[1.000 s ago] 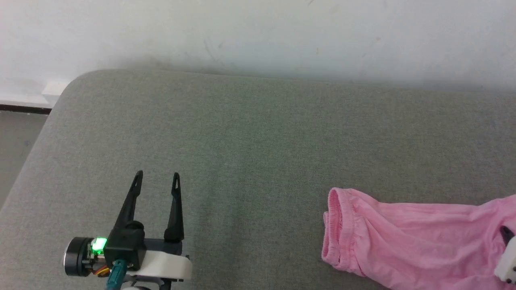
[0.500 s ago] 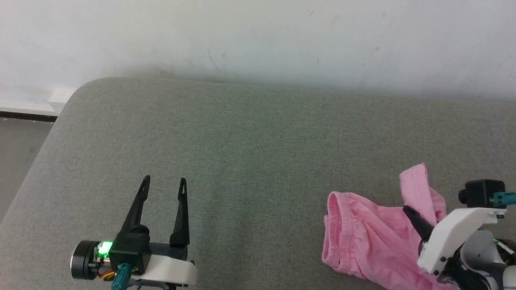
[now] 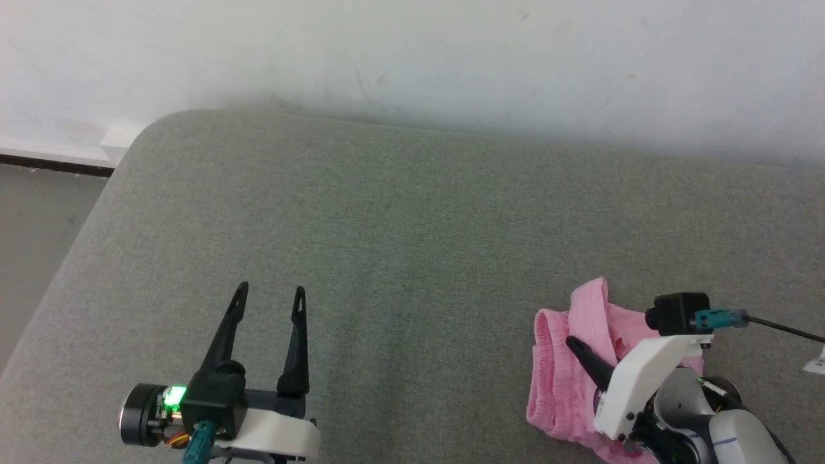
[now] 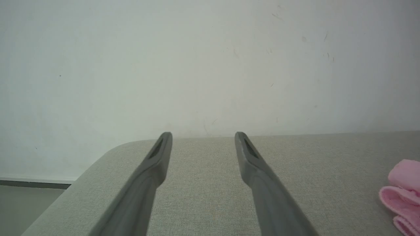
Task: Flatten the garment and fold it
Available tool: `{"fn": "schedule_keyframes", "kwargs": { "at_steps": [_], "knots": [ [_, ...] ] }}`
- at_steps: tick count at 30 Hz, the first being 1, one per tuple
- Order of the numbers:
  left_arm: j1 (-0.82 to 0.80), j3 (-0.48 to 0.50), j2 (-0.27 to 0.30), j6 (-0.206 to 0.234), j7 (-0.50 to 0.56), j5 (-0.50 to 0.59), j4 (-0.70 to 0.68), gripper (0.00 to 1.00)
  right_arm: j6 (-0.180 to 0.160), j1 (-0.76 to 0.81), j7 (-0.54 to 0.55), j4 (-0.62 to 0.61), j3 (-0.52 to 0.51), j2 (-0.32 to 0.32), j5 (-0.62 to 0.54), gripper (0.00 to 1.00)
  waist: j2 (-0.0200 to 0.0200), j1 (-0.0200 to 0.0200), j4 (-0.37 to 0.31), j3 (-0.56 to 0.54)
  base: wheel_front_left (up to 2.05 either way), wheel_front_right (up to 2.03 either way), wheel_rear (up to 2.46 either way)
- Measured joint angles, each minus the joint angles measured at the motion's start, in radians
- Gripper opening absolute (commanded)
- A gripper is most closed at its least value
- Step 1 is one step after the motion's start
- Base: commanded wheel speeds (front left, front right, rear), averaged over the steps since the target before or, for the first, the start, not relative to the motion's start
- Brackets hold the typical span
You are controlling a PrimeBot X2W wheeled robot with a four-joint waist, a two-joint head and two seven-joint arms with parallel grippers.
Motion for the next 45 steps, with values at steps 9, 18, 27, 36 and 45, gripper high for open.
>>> {"fn": "schedule_keyframes", "kwargs": {
  "at_steps": [9, 18, 27, 36, 45],
  "knots": [
    [-0.001, 0.012, -0.007, -0.008, 0.000, 0.000, 0.011, 1.00, 0.000, -0.055, -0.099, 0.067, 0.189, 0.001, -0.025, 1.00, 0.0000, 0.0000, -0.003, 0.005, 0.00, 0.00, 0.00],
    [-0.001, 0.028, -0.011, -0.017, 0.000, 0.000, 0.015, 1.00, 0.000, -0.118, -0.131, -0.042, 0.290, 0.003, -0.079, 1.00, 0.0000, -0.0001, -0.031, -0.022, 0.00, 0.00, 0.00],
    [-0.001, 0.047, -0.023, -0.033, 0.000, -0.003, -0.009, 1.00, 0.000, -0.221, -0.356, -0.118, 0.169, -0.202, -0.337, 1.00, 0.0000, -0.0001, -0.075, -0.038, 0.00, 0.00, 0.00],
    [0.000, 0.058, -0.039, -0.053, 0.000, -0.020, -0.023, 1.00, 0.000, -0.118, -0.598, -0.134, -0.084, -0.254, -0.444, 1.00, 0.0000, 0.0000, -0.106, -0.022, 0.00, 0.00, 0.00],
    [0.005, 0.054, -0.057, -0.077, 0.000, -0.023, -0.025, 1.00, 0.000, 0.090, -0.710, -0.222, -0.188, -0.092, -0.479, 1.00, 0.0000, 0.0000, -0.118, -0.002, 0.00, 0.00, 0.00]
  ]
}}
